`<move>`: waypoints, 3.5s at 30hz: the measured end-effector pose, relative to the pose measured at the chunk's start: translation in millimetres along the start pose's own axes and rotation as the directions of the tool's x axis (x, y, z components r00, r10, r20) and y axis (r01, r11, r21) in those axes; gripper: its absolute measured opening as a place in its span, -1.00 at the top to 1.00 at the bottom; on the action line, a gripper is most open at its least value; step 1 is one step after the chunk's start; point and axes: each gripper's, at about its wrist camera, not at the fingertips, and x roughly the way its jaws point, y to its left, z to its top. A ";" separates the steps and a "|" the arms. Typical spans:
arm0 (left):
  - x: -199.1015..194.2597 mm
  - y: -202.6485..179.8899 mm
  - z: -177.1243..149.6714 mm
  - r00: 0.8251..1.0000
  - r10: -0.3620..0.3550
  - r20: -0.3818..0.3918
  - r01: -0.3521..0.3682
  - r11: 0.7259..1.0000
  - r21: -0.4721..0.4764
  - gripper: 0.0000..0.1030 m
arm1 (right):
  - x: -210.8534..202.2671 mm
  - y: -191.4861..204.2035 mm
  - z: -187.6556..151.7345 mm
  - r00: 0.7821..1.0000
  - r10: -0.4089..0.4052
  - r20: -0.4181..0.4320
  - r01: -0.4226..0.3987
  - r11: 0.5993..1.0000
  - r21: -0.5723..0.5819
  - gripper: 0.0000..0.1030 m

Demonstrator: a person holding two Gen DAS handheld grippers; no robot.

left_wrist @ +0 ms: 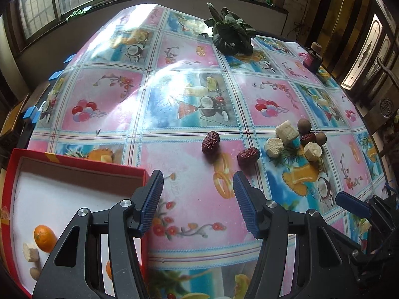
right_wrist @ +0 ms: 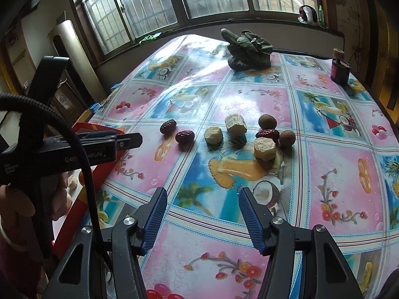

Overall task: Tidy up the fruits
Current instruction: 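Move both open grippers back to the fruit pile, then grasp a dark red date with the left gripper while the right grasps another date, then carry both held dates over the red tray and lower them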

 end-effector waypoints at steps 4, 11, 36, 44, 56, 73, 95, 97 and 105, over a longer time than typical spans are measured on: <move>20.5 -6.5 15.7 1.000 -0.008 -0.026 0.009 0.999 0.049 -0.13 | 2.9 -2.9 2.1 1.000 0.007 -0.002 -0.007 1.000 0.009 -0.13; 50.8 -7.5 29.1 0.996 -0.020 -0.083 0.026 0.997 0.074 -0.12 | 12.0 -4.8 7.0 1.000 0.021 -0.013 -0.021 1.000 0.017 -0.13; -30.3 48.7 -2.5 0.998 0.014 0.056 -0.011 0.999 -0.051 0.63 | 96.9 27.8 56.7 0.998 -0.019 -0.068 0.012 0.995 -0.097 -0.11; -42.5 72.0 -24.9 0.998 0.043 0.049 -0.037 0.993 -0.112 0.63 | 98.3 36.3 56.3 0.996 -0.050 -0.072 0.040 0.990 -0.134 0.45; -68.1 75.3 -63.2 0.987 0.137 0.083 -0.127 0.985 -0.114 0.63 | 47.8 59.6 23.4 1.000 0.016 -0.026 -0.019 0.992 -0.122 0.45; -98.3 105.2 -123.9 0.963 0.256 0.086 -0.239 0.956 -0.168 0.63 | 21.6 137.7 -4.6 0.993 0.119 -0.023 -0.121 0.963 -0.241 0.46; -104.6 154.8 -149.0 0.957 0.285 0.057 -0.262 0.930 -0.258 0.63 | 37.2 204.5 -15.7 0.980 0.172 -0.097 -0.196 0.906 -0.375 0.46; -104.2 158.7 -149.2 0.959 0.278 0.055 -0.254 0.930 -0.266 0.63 | 39.8 207.1 -15.7 0.980 0.172 -0.104 -0.199 0.904 -0.378 0.46; -101.4 166.8 -149.1 0.977 0.210 0.043 -0.190 0.940 -0.285 0.63 | 51.0 213.2 -16.2 0.975 0.177 -0.135 -0.216 0.899 -0.380 0.46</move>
